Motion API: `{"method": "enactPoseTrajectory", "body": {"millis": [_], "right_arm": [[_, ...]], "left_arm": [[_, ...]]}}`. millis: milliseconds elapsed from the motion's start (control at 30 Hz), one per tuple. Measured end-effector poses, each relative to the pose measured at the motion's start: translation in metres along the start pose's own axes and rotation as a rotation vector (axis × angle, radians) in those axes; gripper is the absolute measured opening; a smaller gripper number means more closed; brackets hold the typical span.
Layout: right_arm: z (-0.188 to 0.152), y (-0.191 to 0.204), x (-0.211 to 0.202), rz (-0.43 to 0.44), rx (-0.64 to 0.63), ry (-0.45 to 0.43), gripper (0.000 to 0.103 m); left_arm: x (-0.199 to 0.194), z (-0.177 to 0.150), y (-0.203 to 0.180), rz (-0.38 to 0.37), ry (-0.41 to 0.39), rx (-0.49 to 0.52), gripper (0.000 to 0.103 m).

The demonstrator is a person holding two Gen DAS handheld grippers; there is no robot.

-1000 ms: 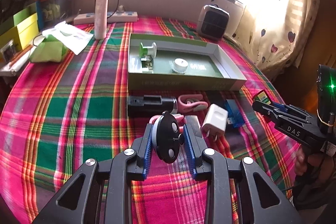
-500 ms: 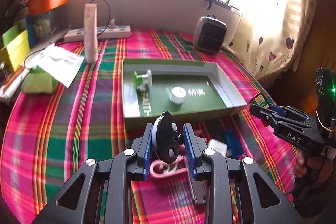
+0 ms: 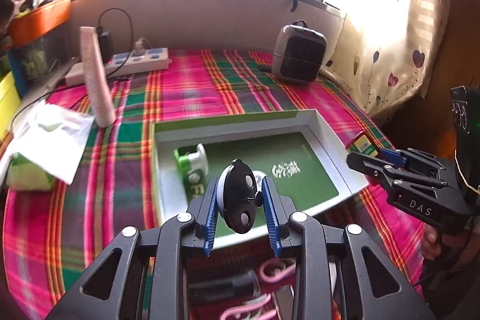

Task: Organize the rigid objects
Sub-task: 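Carry the bottle and disc over the tray and lower them inside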

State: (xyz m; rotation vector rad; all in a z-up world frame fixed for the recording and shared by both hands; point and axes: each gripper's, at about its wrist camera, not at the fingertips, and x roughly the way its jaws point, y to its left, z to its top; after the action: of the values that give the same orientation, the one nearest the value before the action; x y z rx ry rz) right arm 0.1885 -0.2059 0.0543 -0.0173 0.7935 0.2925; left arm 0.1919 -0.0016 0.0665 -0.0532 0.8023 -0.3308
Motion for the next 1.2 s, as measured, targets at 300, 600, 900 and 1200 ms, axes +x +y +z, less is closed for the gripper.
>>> {"method": "enactPoseTrajectory", "body": {"millis": [300, 600, 900, 1200], "right_arm": [[0.018, -0.003, 0.035, -0.007, -0.012, 0.035, 0.033], [0.027, -0.005, 0.066, -0.016, -0.018, 0.074, 0.033], [0.027, -0.001, 0.086, -0.021, -0.047, 0.098, 0.033], [0.026, 0.000, 0.093, -0.024, -0.055, 0.110, 0.033]], "left_arm": [[0.040, 0.021, 0.002, -0.011, 0.039, 0.009, 0.027], [0.070, 0.032, 0.005, 0.002, 0.071, 0.009, 0.027], [0.086, 0.033, 0.003, 0.021, 0.087, 0.027, 0.027], [0.091, 0.032, 0.004, 0.029, 0.105, 0.030, 0.027]]}}
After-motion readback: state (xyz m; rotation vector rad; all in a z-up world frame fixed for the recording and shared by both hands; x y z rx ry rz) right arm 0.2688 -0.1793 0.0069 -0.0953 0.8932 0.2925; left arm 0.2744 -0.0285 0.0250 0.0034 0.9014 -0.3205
